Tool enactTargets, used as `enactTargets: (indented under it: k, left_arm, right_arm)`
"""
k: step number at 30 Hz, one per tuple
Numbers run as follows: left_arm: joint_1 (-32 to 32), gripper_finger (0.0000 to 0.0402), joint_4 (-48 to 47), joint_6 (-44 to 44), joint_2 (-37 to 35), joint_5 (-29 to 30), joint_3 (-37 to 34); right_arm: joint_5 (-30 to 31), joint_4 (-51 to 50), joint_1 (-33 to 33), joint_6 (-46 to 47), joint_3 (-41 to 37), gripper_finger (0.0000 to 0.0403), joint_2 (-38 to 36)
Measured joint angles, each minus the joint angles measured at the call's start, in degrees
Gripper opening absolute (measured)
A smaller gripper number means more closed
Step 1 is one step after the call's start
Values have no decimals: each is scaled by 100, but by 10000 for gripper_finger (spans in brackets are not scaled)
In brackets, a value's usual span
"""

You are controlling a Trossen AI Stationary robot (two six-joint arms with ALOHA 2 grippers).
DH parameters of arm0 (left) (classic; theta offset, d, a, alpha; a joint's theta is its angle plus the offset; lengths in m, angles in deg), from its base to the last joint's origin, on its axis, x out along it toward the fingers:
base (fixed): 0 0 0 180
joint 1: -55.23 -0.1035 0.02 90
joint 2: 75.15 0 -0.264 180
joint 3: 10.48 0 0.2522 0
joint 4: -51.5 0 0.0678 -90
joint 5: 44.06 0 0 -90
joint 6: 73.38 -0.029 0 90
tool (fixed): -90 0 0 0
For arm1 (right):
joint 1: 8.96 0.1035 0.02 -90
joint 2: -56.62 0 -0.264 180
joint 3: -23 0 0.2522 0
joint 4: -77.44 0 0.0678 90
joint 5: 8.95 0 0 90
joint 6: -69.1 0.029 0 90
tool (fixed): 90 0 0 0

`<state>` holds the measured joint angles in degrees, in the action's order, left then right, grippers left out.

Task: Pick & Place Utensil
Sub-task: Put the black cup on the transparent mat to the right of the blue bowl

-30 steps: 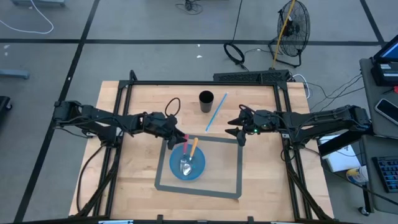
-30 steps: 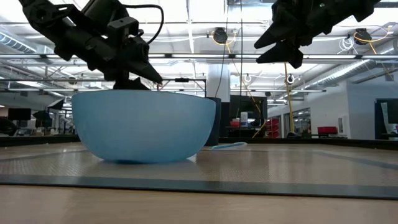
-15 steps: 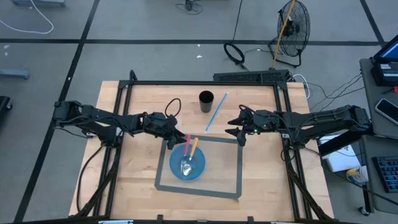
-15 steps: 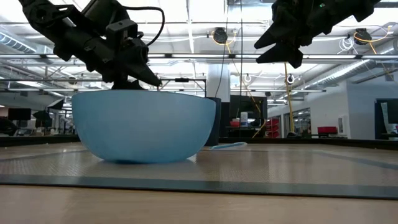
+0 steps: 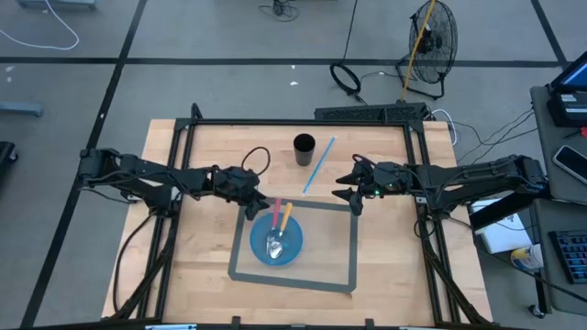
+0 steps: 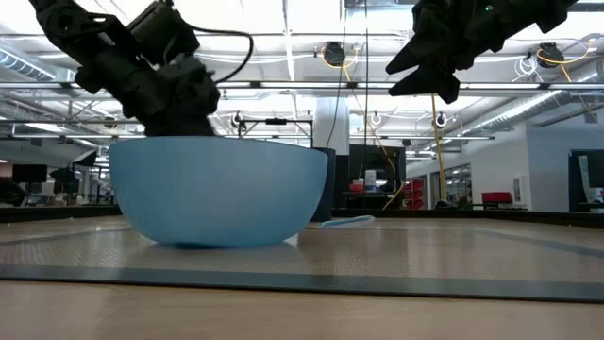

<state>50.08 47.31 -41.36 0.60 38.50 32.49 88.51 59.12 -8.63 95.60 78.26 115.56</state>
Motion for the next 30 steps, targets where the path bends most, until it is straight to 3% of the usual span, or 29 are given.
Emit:
enactTargets:
  k: [11,15,21,25,30]
  left_arm:
    - [-243,205,-900,-303,-184,97,2]
    - [-314,154,-1075,-496,-469,297,4]
    - [-323,21,-1979,-923,-787,307,7]
    - [-153,13,-2576,-1057,-740,310,4]
    - [38,4,-2665,-1108,-660,482,0]
  right_arm:
    - [-2,-2,3,46,0,210,0]
    - [-2,-4,2,46,0,210,0]
    - [-2,-6,2,35,0,210,0]
    - [11,-6,0,-32,0,210,0]
    - [20,-3,0,-64,0,210,0]
